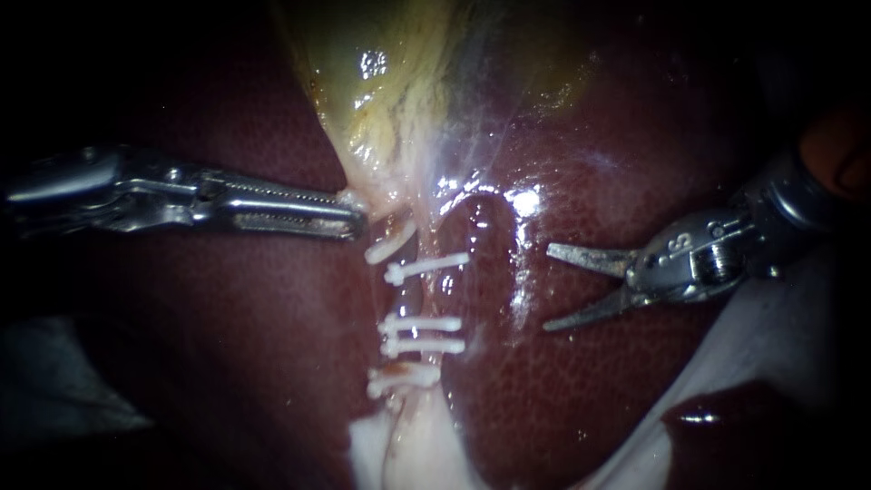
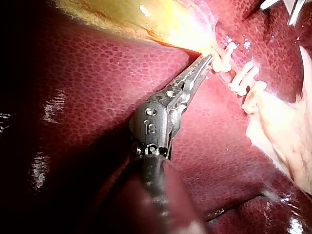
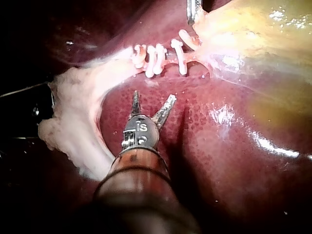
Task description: Go to the cutting position right tube
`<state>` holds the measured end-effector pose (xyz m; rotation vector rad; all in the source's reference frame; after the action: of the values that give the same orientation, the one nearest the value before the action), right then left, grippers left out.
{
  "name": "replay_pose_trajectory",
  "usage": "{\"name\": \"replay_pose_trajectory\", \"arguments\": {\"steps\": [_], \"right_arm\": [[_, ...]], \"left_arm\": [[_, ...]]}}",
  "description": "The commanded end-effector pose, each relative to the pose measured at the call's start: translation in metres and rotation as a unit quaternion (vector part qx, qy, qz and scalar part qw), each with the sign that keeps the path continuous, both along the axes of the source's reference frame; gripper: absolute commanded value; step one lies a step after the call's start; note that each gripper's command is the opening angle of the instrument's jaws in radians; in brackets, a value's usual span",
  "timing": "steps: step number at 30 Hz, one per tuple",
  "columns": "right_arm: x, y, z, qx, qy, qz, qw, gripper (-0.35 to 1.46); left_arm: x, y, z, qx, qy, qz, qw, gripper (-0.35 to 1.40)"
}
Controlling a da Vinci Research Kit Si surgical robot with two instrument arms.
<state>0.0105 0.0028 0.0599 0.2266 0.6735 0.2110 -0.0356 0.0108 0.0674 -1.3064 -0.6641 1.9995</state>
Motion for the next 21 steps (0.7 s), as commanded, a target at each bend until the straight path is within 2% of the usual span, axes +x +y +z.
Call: {"name": "replay_pose_trajectory", "arguments": {"steps": [1, 5, 7, 10, 14, 15, 17, 19, 21], "right_arm": [[0.0000, 0.0000, 0.0000, 0.007, 0.005, -0.004, 1.0000, 1.43], [0.0000, -0.0001, 0.0001, 0.013, 0.012, -0.009, 0.9998, 1.43], [0.0000, -0.0001, 0.0001, 0.015, 0.013, -0.010, 0.9997, 1.43], [0.0002, -0.0001, 0.0001, 0.019, 0.017, -0.013, 0.9996, 1.43], [0.0008, -0.0002, 0.0003, 0.032, 0.033, -0.020, 0.9987, 1.43], [0.0012, -0.0003, 0.0004, 0.041, 0.044, -0.022, 0.9980, 1.43], [0.0018, -0.0005, 0.0008, 0.065, 0.063, -0.013, 0.9958, 1.43], [0.0028, -0.0008, 0.0015, 0.093, 0.092, 0.004, 0.9915, 1.43], [0.0037, -0.0011, 0.0022, 0.115, 0.107, 0.017, 0.9874, 1.43]], "left_arm": [[0.0002, 0.0001, -0.0004, 0.001, 0.000, 0.000, 1.0000, -0.35], [0.0013, 0.0005, -0.0024, 0.006, -0.004, 0.004, 1.0000, -0.35], [0.0022, 0.0010, -0.0042, 0.011, 0.000, -0.001, 0.9999, -0.35], [0.0036, 0.0017, -0.0066, 0.001, -0.004, -0.008, 1.0000, -0.35], [0.0043, 0.0017, -0.0080, -0.004, -0.006, -0.011, 0.9999, -0.35], [0.0042, 0.0016, -0.0080, -0.004, -0.006, -0.012, 0.9999, -0.35], [0.0040, 0.0015, -0.0080, -0.005, -0.006, -0.012, 0.9999, -0.35], [0.0038, 0.0014, -0.0080, -0.005, -0.005, -0.013, 0.9999, -0.35], [0.0038, 0.0014, -0.0080, -0.005, -0.005, -0.013, 0.9999, -0.35]]}}
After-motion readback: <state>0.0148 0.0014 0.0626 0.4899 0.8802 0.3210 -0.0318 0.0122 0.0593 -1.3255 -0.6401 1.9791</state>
